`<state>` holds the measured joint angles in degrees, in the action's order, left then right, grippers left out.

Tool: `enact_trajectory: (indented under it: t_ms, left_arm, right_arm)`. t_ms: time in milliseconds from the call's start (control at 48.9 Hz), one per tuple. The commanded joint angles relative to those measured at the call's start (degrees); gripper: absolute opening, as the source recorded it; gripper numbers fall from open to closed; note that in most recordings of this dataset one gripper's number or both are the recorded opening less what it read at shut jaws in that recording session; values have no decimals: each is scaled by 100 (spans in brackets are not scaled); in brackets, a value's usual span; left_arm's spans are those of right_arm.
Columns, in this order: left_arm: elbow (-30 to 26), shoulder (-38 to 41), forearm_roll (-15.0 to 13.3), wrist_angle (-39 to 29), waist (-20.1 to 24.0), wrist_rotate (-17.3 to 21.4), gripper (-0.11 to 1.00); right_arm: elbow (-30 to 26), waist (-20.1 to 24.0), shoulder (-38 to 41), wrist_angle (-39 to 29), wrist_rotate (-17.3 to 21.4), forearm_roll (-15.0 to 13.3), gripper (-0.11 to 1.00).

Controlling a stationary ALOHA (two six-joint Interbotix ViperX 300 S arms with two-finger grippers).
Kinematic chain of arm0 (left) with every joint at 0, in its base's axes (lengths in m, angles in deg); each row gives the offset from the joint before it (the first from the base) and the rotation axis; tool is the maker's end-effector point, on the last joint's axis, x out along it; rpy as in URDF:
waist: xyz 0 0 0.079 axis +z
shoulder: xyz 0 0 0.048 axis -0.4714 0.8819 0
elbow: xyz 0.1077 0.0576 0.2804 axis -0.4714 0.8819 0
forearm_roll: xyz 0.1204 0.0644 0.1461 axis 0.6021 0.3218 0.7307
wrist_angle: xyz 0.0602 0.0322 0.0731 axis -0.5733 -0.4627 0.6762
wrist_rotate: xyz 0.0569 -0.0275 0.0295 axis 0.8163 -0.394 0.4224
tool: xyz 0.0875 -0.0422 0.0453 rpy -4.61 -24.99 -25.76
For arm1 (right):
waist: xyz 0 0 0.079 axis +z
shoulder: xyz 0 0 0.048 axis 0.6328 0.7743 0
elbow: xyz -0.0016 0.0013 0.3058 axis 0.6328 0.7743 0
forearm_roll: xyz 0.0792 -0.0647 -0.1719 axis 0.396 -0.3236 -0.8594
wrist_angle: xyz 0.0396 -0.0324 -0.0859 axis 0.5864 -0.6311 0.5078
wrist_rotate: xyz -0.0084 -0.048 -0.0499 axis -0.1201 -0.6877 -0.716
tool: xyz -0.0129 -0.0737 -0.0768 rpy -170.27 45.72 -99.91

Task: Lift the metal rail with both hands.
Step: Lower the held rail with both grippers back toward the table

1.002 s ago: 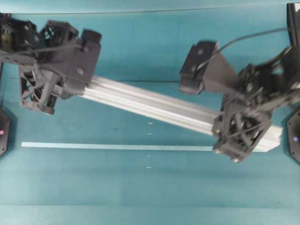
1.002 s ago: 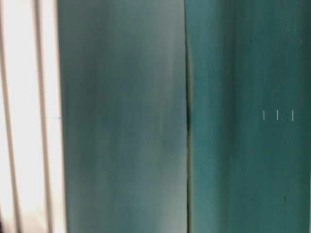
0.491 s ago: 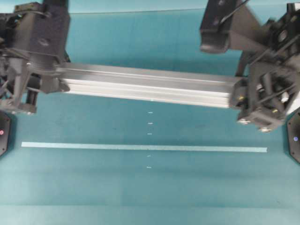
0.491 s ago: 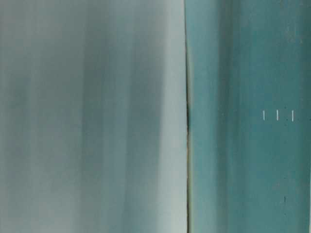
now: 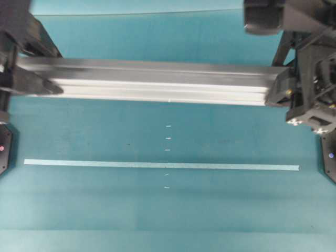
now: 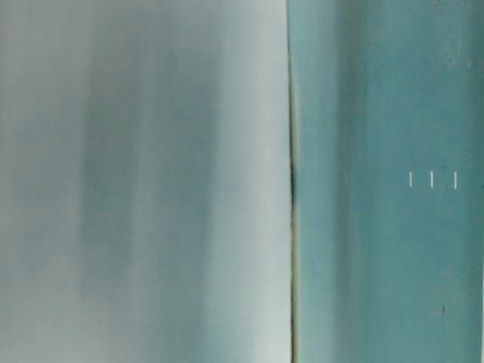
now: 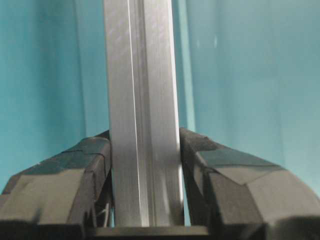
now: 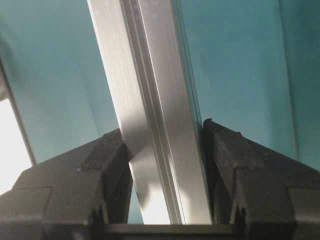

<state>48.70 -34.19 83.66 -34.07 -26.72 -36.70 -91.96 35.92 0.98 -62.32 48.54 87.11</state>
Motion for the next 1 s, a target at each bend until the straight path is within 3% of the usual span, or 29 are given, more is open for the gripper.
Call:
enact_trajectory:
  t_ms: [0, 511, 675, 982]
  left_arm:
    - [-229, -70, -26, 26, -114, -26, 32]
    - [-158, -9, -26, 9, -114, -26, 32]
    - [185, 44, 0, -97, 0, -35, 32]
    - [1731, -26, 18, 501, 26, -18, 32]
  right_arm:
    - [-255, -114, -35, 26, 53, -44, 42]
    - [-255, -53, 79, 53, 53, -44, 42]
    - [-79, 18, 185, 62, 44, -70, 42]
    - [1731, 35, 316, 545, -211, -70, 42]
